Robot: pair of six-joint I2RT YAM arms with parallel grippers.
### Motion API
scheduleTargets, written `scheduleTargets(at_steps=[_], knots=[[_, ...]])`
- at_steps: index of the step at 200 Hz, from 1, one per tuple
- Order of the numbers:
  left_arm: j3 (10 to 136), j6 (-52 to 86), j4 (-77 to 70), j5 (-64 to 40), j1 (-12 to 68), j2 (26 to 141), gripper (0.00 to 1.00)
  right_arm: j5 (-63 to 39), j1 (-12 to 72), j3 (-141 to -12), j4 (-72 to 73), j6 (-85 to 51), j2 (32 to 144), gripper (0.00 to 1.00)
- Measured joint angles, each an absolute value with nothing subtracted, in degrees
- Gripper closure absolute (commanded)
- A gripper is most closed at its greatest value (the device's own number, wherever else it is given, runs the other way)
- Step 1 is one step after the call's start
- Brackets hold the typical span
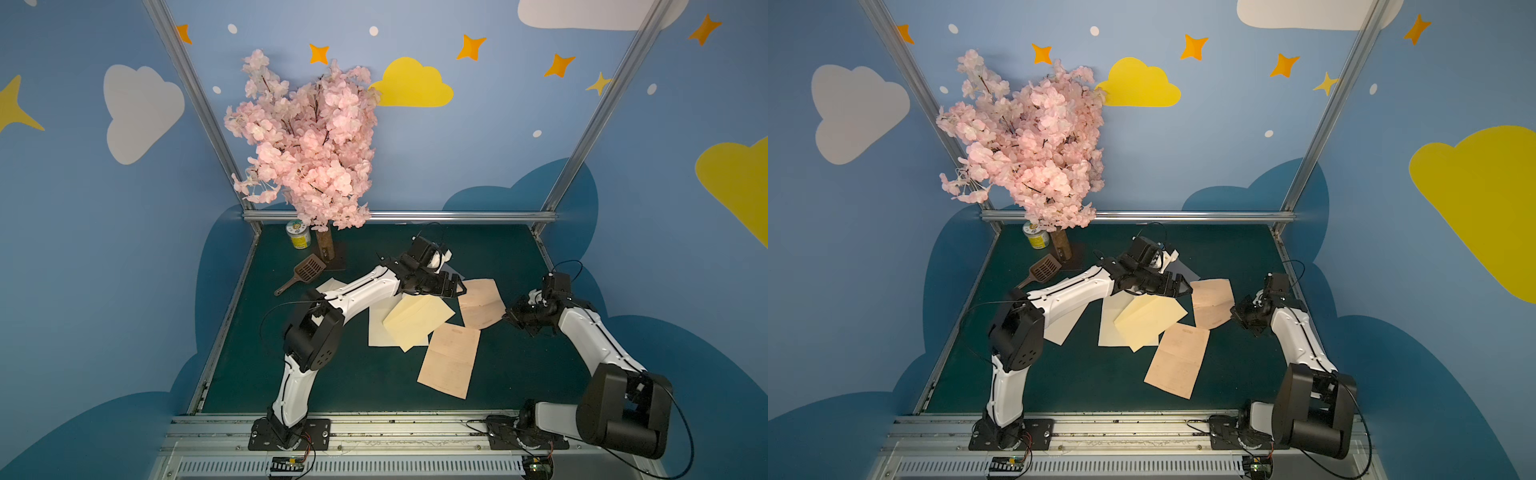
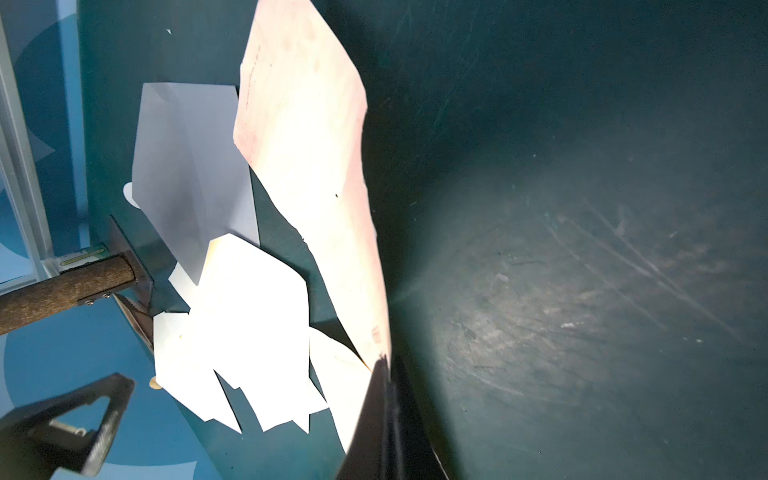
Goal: Fold the letter paper in half and place it into the envelope
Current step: Fold the letter paper at the center of the board.
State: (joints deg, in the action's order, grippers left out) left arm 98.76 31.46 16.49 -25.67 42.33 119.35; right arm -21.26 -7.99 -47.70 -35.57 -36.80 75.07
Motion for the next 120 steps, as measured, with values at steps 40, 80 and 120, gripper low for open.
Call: scheduleTargets(at_steps=[40,80,120], knots=[[105.51,38.39,9.69,-30.85,41.91,127.96,0.28,-23.11,-8.05,-48.93,-40.29,-35.07,76.38,1.0],[110.19,44.27,4.36,-35.64,42.24,135.22,0.6,-23.0,-8.64,-51.59,-44.18,-33.52,77.43,1.0],[111.07,47.37,2.57,-38.37,42.65,137.93,0.68,-20.4,-10.59,-53.32,-46.65,-32.58,81.8,1.0]])
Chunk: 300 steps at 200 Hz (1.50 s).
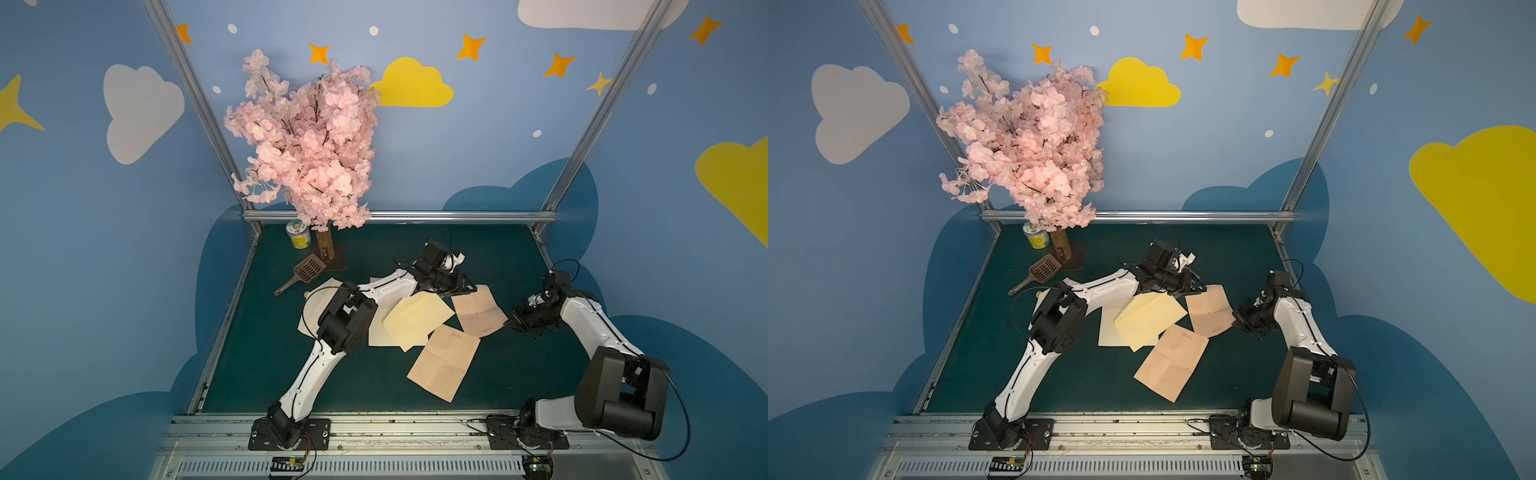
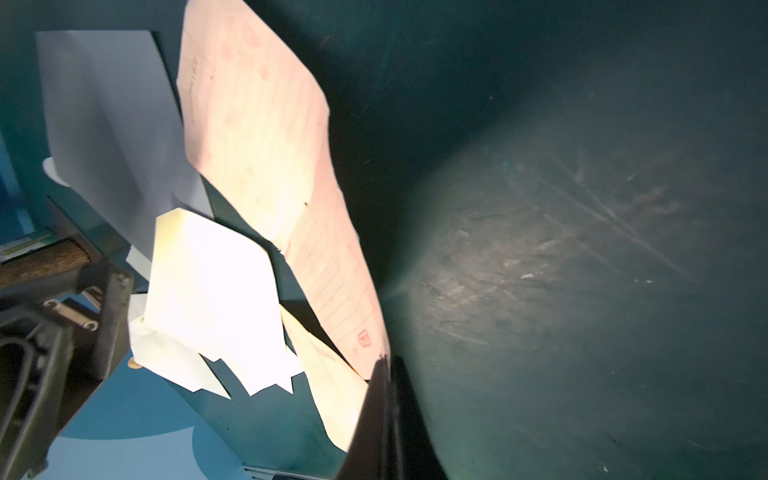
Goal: Fold the letter paper in half and place it into the envelope
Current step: Fold the letter paper at the center of the board.
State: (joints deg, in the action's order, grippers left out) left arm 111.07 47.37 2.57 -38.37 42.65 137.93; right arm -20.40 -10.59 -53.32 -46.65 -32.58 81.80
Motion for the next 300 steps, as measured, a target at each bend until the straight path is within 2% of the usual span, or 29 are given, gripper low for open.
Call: scheduleTargets(at_steps=[59,79,116,160,215,261,300], knots=[[113.03,48.4,2.2,-39.27,43.05,138.3,0.68,-17.78,-12.38,-57.71,-49.08,-30.81,87.44,1.0],[113.8,48.49,2.13,-39.24,43.31,139.39,0.71,-17.45,-12.75,-59.22,-50.15,-29.95,87.5,1.0],[115.72,48.45,4.69,-38.17,44.36,143.7,0.87,-17.78,-13.04,-60.88,-51.35,-28.36,88.12,1.0],[119.39,49.06,10.41,-35.27,45.71,148.29,0.97,-18.85,-13.1,-60.97,-52.21,-26.98,89.17,1.0],[128.42,46.15,18.44,-28.77,46.19,149.64,0.98,-20.56,-13.3,-60.97,-53.08,-26.04,89.19,1.0],[140.99,39.18,30.59,-20.34,46.61,150.87,0.98,-21.63,-13.3,-60.75,-54.3,-24.51,89.12,1.0],[144.7,36.07,36.14,-16.69,46.96,152.09,0.98,-22.72,-13.3,-59.55,-55.35,-23.07,88.55,1.0]])
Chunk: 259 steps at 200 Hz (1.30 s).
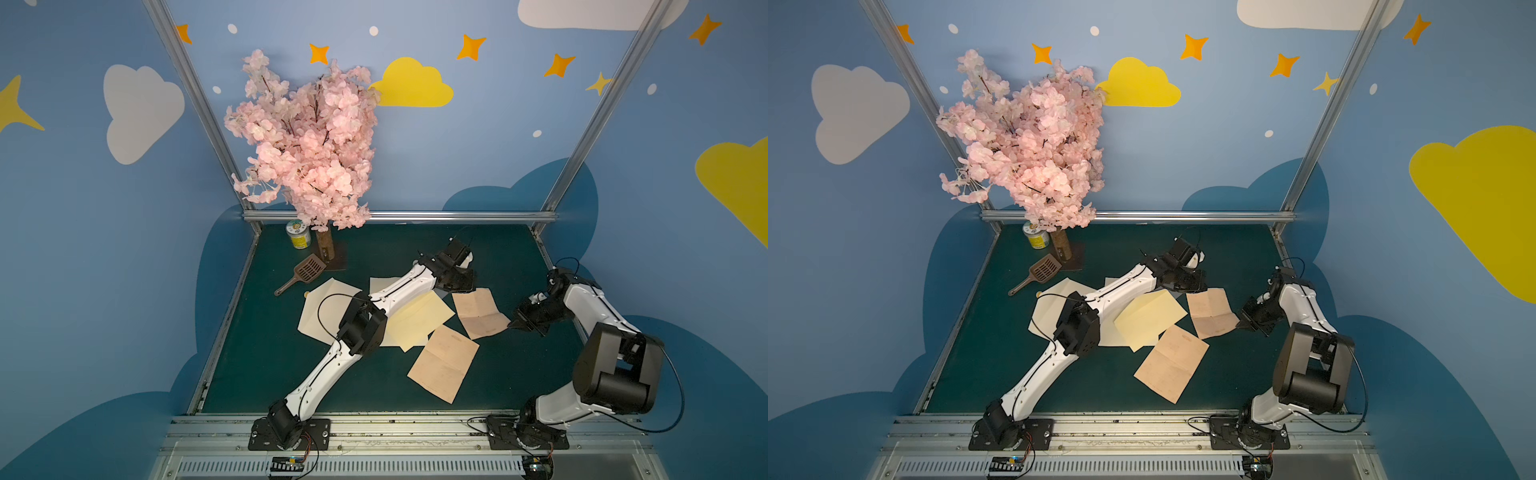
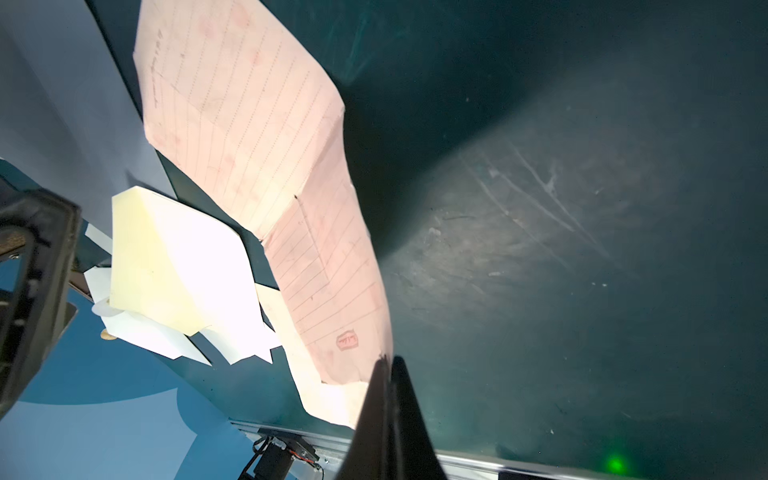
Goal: Fold the letter paper in half and place it into the envelope
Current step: Fold the letter paper at the center of the board.
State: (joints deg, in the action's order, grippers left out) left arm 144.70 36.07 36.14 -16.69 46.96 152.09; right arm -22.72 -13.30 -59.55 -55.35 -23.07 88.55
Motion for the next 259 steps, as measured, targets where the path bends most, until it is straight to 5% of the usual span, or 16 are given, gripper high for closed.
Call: scheduleTargets(at_steps=[112,180,228,259], knots=[[145.6,31.46,44.77,-14.37,47.0,156.7,0.98,-27.86,-13.32,-59.11,-55.96,-21.87,87.9,1.0],[144.2,31.27,44.31,-15.97,46.35,156.2,0.98,-39.7,-13.32,-57.69,-48.8,-25.21,87.26,0.59],[142.69,31.27,44.03,-17.98,45.63,155.52,0.98,-44.99,-13.28,-56.01,-39.48,-29.74,87.88,0.44],[141.08,31.29,44.07,-18.96,45.12,154.67,0.98,-47.4,-12.91,-53.65,-31.51,-34.28,90.04,0.43]])
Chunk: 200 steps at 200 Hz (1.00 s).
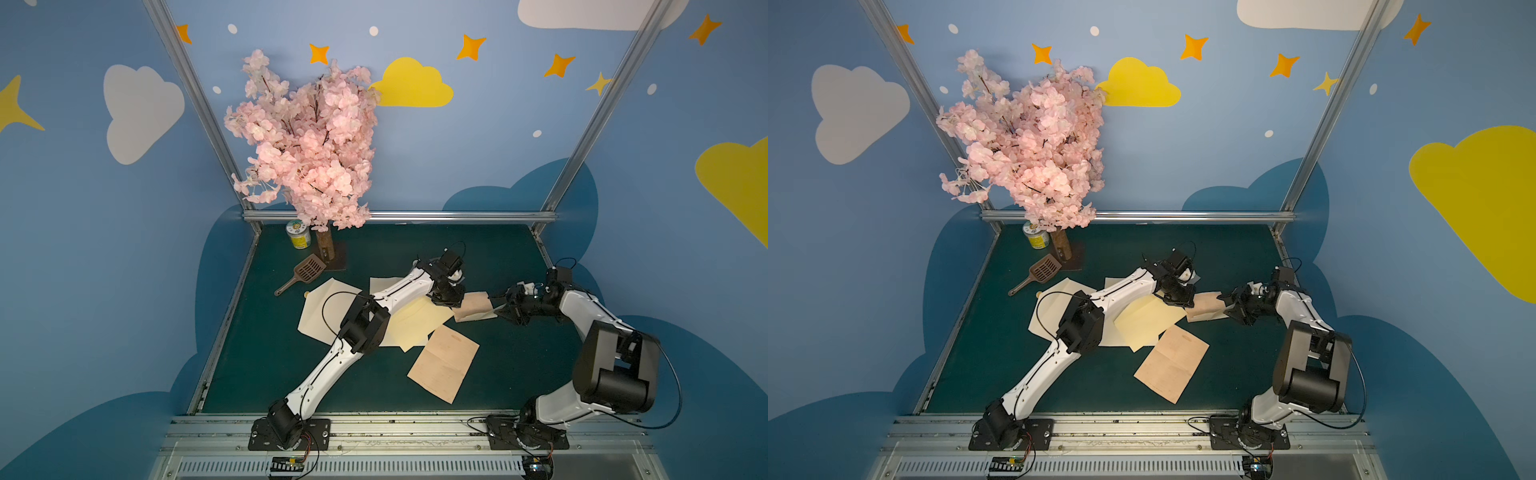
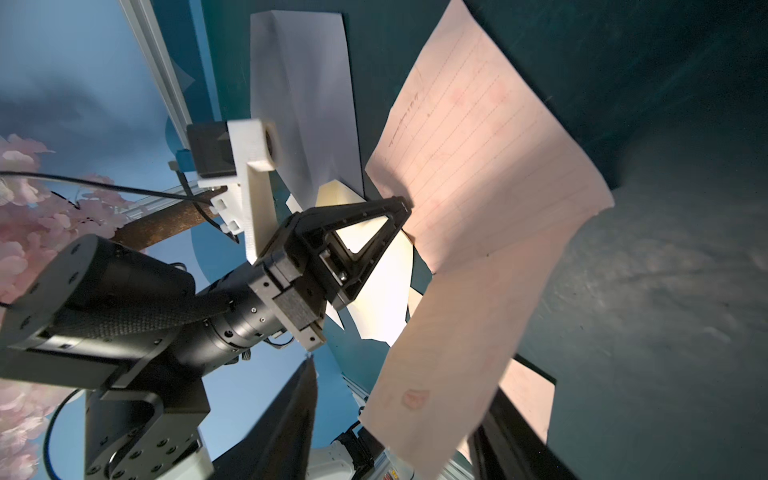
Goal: Fold the letter paper in half and place it into the envelope
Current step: Fold the letter paper at the center of the board.
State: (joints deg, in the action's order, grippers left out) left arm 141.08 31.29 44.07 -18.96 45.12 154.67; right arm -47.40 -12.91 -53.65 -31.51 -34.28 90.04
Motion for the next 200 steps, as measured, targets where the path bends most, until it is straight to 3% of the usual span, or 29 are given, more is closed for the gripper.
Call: scheduleTargets(at_steps=[79,104,146,200], knots=[[139.57,31.35,44.16,-21.74,43.88,154.04,0.98,-50.09,-11.33,-47.62,-10.31,-45.82,93.62,0.4],[139.06,31.46,44.12,-22.17,43.64,153.82,0.98,-50.11,-10.85,-47.57,-6.9,-47.4,94.39,0.5],[138.98,31.48,44.23,-22.35,43.48,153.73,0.97,-49.15,-10.26,-47.77,-5.96,-47.16,97.41,0.84],[138.76,31.35,45.06,-21.78,43.13,153.32,0.98,-47.13,-9.47,-48.66,-7.7,-46.92,101.3,0.89]])
